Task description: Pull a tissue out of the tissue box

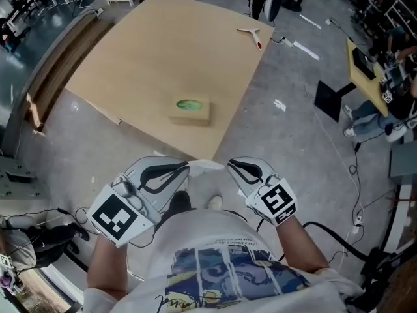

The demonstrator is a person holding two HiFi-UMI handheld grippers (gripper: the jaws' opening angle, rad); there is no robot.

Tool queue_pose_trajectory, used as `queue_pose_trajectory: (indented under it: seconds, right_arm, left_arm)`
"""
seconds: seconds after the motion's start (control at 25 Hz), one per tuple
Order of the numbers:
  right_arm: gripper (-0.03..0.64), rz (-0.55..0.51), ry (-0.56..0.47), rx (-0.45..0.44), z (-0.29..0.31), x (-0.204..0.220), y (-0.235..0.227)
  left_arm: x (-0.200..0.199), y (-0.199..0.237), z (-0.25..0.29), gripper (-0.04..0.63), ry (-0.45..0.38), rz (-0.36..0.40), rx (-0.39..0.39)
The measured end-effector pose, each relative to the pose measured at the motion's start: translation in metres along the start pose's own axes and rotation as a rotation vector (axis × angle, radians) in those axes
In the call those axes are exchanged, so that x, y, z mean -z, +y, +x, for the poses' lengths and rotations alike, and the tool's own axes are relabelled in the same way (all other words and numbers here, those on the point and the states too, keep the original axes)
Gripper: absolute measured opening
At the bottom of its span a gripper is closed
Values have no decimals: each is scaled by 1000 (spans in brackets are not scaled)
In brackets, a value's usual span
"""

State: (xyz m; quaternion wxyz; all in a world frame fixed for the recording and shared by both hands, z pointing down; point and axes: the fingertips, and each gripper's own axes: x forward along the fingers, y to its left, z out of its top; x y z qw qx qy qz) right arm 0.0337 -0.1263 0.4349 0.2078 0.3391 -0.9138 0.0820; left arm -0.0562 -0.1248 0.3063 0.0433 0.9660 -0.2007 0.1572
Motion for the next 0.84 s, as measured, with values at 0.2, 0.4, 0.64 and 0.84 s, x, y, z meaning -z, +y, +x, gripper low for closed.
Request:
queue_pose_trajectory:
  seconds: [0.2,0.4,0.64,0.84]
  right_arm:
    - [18,-5,1,6,6,2,-3]
    - [18,-5,-4,9,11,-6,-5]
    - [18,-9,-5,4,14,-5,-10]
    - [18,-11,-5,2,10,2,-17]
  left_arm:
    - [4,6,3,7,1,4,6]
    - [0,13,-1,7,11,11,11]
    - [0,17,5,6,21,19,12]
    - [1,16,15,6,26,15,9]
